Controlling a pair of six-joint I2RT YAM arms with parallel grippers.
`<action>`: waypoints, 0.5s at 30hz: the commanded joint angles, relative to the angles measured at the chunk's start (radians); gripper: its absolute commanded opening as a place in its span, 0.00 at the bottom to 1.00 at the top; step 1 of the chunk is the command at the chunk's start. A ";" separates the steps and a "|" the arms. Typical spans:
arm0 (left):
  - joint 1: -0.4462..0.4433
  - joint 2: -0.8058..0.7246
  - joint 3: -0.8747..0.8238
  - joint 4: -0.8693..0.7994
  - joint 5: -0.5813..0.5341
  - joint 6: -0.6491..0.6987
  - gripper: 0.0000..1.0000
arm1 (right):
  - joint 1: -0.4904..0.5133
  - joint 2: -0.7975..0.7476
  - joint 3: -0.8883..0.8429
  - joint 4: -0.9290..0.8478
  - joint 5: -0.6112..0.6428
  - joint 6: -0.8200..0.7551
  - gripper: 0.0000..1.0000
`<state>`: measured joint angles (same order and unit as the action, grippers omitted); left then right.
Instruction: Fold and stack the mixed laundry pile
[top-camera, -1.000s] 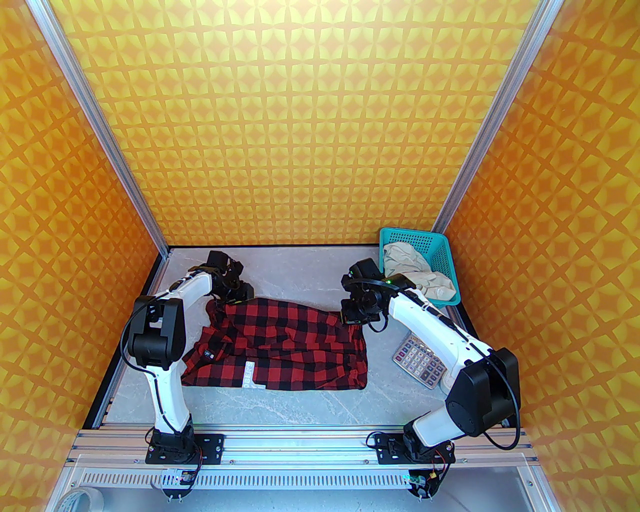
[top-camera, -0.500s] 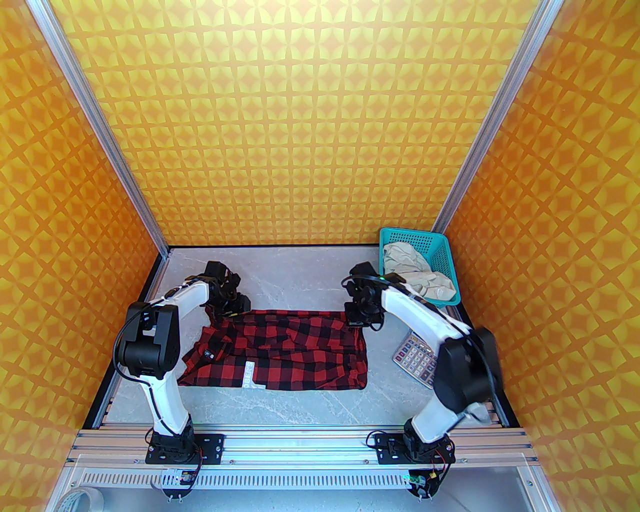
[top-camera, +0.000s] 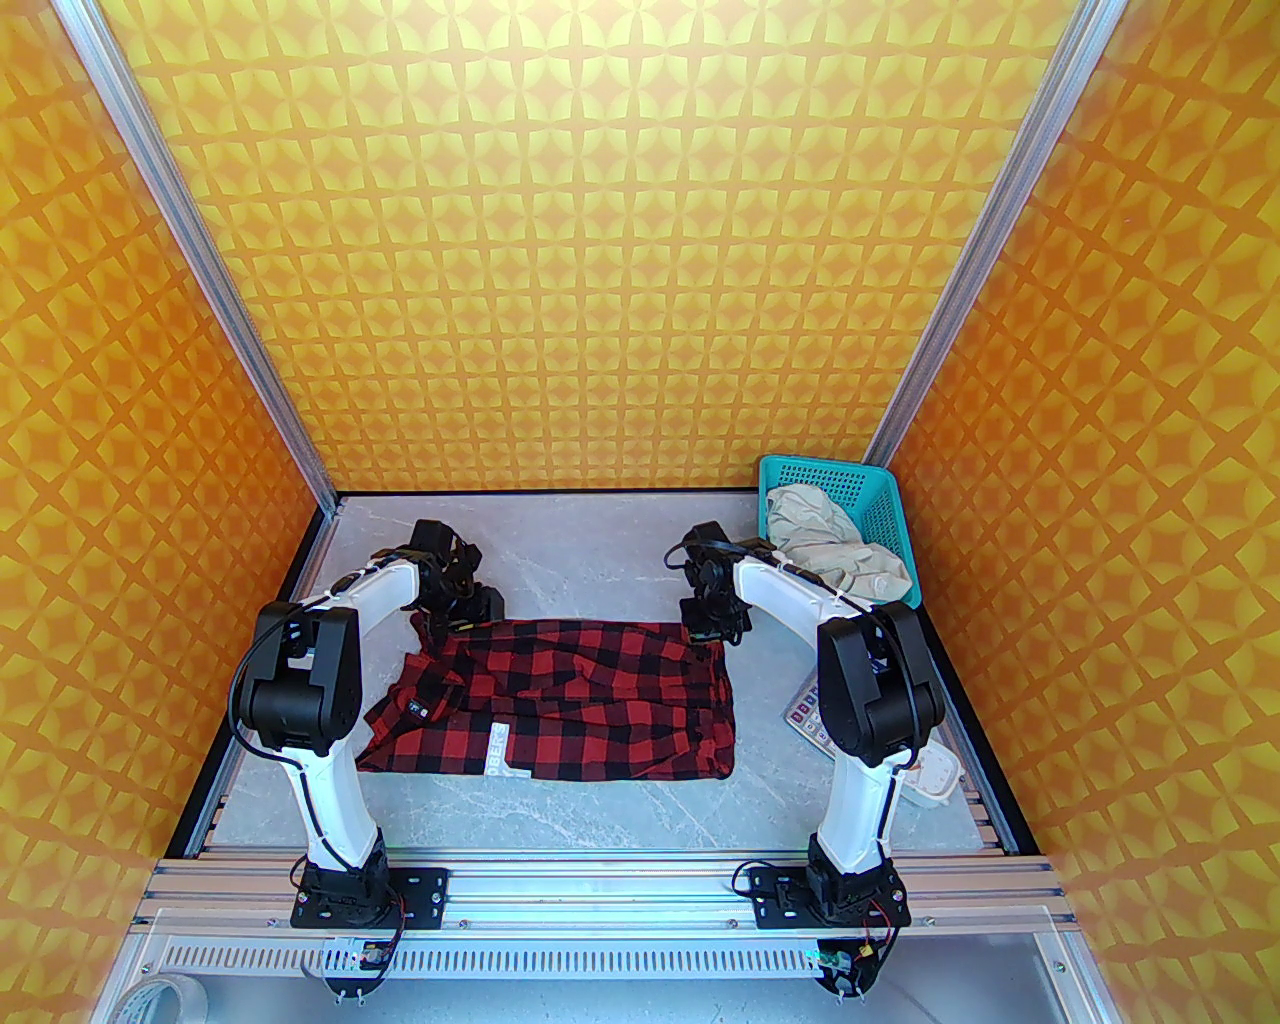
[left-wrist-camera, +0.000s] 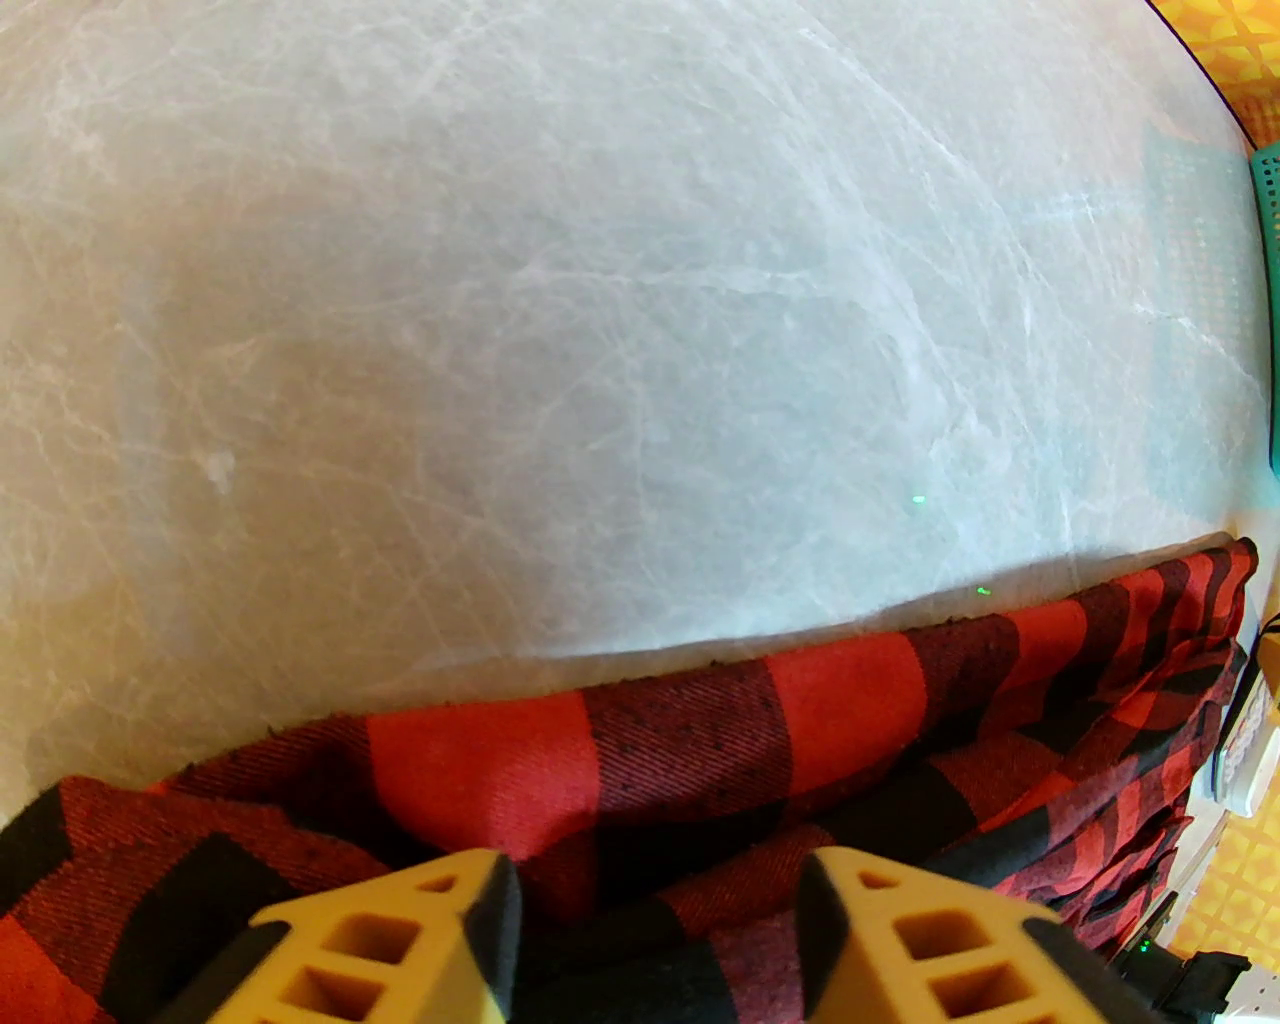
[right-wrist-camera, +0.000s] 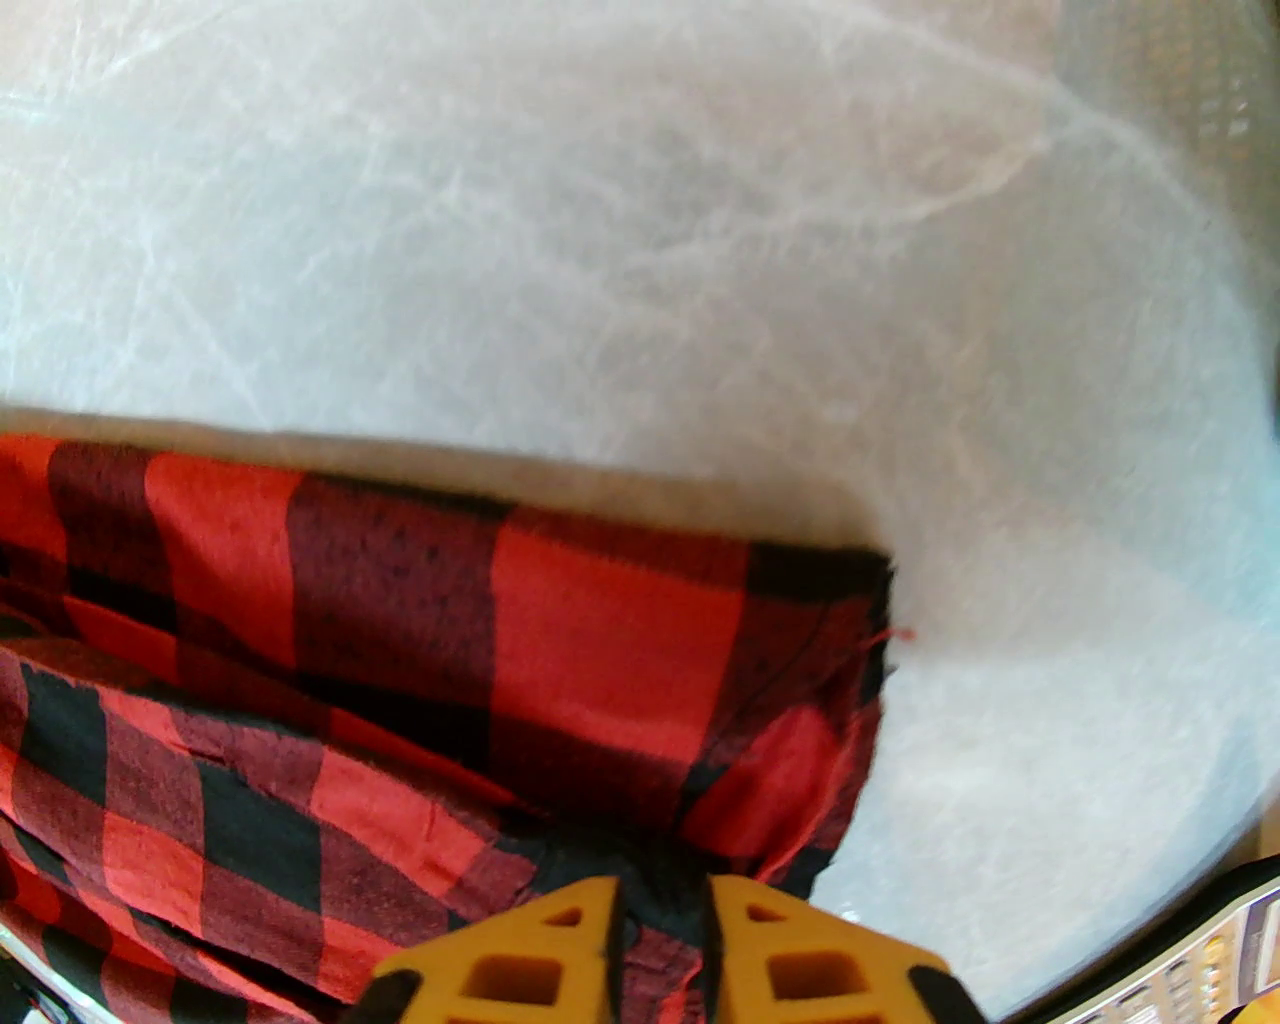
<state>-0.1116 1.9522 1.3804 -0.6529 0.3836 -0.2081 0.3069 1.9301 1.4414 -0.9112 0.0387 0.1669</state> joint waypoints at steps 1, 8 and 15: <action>0.003 -0.031 0.090 -0.040 -0.041 0.023 0.59 | -0.002 0.004 0.012 -0.026 0.055 -0.014 0.27; -0.015 -0.166 0.129 -0.096 -0.135 0.053 0.60 | 0.011 -0.196 -0.128 0.057 -0.122 0.105 0.32; -0.077 -0.104 0.017 -0.004 -0.102 0.003 0.41 | 0.039 -0.171 -0.210 0.206 -0.218 0.207 0.28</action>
<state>-0.1650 1.7580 1.4406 -0.6678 0.2790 -0.1890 0.3454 1.7058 1.2457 -0.7860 -0.1238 0.3107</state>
